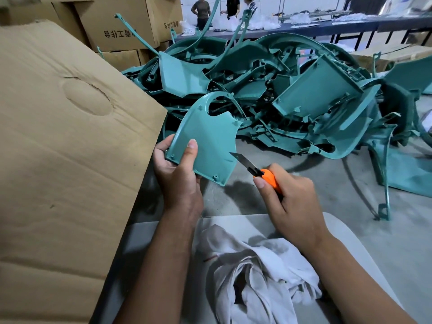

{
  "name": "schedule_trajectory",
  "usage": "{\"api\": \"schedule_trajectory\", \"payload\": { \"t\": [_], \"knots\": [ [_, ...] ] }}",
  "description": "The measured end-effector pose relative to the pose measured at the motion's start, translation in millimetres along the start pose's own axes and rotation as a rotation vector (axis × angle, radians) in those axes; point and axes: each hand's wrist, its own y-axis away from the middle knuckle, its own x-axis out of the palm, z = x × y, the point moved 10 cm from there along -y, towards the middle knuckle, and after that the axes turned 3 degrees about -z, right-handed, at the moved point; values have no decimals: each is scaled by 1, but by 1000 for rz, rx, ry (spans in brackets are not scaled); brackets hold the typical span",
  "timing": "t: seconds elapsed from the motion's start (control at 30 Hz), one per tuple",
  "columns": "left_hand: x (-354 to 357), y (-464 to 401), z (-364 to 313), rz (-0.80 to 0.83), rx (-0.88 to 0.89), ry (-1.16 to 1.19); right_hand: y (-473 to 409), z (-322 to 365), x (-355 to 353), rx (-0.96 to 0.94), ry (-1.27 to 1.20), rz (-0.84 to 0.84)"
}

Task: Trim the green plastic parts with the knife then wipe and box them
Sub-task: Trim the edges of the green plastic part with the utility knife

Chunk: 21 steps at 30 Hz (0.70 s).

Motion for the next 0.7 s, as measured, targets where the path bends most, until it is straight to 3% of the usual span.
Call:
{"api": "schedule_trajectory", "payload": {
  "t": [0.2,0.4,0.6,0.7],
  "knots": [
    [-3,-1,4,-32,-19,26,2,11,17,-80,28,144],
    [-7,0,7,-48,-77,53,-2,-9,-7,47,80,-39],
    [-4,3,13,-63,-126,96,1,18,11,-118,13,58],
    [-3,4,18,-63,-172,108,0,14,13,-84,41,36]
  ]
}}
